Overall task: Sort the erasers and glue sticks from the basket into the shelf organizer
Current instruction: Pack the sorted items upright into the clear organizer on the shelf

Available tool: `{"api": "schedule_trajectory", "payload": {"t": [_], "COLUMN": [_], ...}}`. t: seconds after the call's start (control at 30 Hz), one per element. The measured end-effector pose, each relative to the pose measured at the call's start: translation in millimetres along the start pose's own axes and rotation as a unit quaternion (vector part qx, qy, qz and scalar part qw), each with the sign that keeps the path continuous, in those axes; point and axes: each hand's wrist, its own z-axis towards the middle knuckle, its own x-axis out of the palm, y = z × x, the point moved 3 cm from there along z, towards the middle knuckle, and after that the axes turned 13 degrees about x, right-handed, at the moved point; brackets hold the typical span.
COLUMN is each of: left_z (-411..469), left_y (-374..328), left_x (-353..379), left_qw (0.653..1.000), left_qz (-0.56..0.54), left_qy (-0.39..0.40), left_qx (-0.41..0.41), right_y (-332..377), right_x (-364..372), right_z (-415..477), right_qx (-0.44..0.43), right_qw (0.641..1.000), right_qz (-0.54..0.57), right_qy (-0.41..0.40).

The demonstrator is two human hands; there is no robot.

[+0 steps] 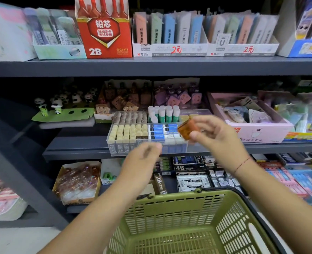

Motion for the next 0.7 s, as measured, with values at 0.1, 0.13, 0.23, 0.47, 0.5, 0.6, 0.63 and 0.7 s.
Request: {"api": "schedule_trajectory", "payload": {"t": [0.1,0.13,0.23,0.47,0.5,0.6,0.63,0.7], "left_z": [12.7,17.5,26.1,27.6,27.7,28.3,28.0,25.8], "left_y": [6.4,12.1,31.3,44.4,45.4,47.1,47.3,47.1], "left_x": [-18.1,-20.5,-20.6,-19.4,-19.3,-18.9,-18.7,-18.6], "left_qw": [0.953,0.937,0.883,0.845,0.843,0.84,0.841,0.847], "left_qz": [0.265,0.316,0.447,0.511,0.514,0.518,0.517,0.505], "left_qy": [-0.034,-0.011,0.08,0.106,0.105,0.105,0.104,0.093], "left_qx": [0.143,0.146,0.118,0.116,0.118,0.12,0.122,0.133], "right_y": [-6.3,-12.0,-27.7,-36.4,-37.5,-38.1,-38.1,-36.3], "right_x": [-39.1,-45.5,-46.0,-27.7,-26.3,-24.1,-24.8,-27.2], "right_z": [37.1,47.8,68.0,67.7,66.3,63.9,63.8,61.5], "right_qx": [0.0,0.008,0.039,0.047,0.045,0.026,0.023,0.025], "right_qw": [0.987,0.976,0.938,0.929,0.922,0.904,0.904,0.904], "right_qz": [-0.147,-0.214,-0.342,-0.357,-0.375,-0.407,-0.406,-0.406], "right_qy": [-0.058,-0.05,0.036,0.082,0.091,0.126,0.132,0.133]}}
